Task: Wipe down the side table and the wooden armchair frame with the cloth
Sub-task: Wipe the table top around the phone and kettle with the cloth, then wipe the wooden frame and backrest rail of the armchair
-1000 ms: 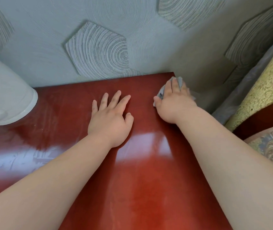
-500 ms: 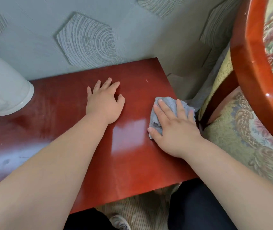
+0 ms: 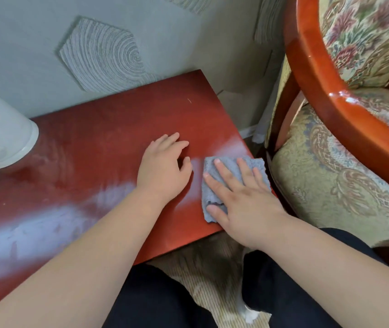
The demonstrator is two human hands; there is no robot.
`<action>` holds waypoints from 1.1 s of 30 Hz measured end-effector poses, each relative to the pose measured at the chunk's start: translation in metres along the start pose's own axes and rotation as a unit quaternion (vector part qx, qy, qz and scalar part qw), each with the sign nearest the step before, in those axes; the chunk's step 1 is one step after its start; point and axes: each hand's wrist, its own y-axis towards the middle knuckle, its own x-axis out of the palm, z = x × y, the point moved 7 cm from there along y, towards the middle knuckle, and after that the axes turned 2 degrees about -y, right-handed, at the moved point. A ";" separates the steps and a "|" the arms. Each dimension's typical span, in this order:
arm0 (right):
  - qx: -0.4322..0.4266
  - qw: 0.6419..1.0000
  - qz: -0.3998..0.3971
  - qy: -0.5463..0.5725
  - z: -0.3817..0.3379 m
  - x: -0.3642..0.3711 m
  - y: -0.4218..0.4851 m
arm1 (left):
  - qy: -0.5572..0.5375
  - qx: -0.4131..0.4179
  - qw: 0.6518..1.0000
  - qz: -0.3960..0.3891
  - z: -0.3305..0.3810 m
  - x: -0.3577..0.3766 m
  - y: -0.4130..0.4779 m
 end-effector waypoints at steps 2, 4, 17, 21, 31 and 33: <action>0.042 0.999 -0.001 -0.014 0.015 0.002 -0.006 | -0.003 0.006 1.000 -0.013 0.017 0.007 -0.016; 0.072 0.997 0.002 -0.019 0.024 0.005 -0.012 | 0.004 0.009 0.999 -0.033 0.032 0.017 -0.030; 0.014 0.999 -0.024 0.039 0.049 0.009 -0.027 | 0.018 0.018 0.999 -0.027 0.069 0.036 -0.036; -0.010 0.996 0.012 0.084 0.063 0.001 -0.023 | 0.007 0.039 0.998 -0.045 0.091 0.043 -0.027; 0.045 0.990 0.117 0.065 0.094 -0.082 -0.093 | -0.042 0.142 0.988 0.038 0.185 0.014 0.006; 0.033 0.984 0.167 0.045 0.093 -0.097 -0.116 | -0.064 0.170 0.982 0.057 0.209 0.003 0.011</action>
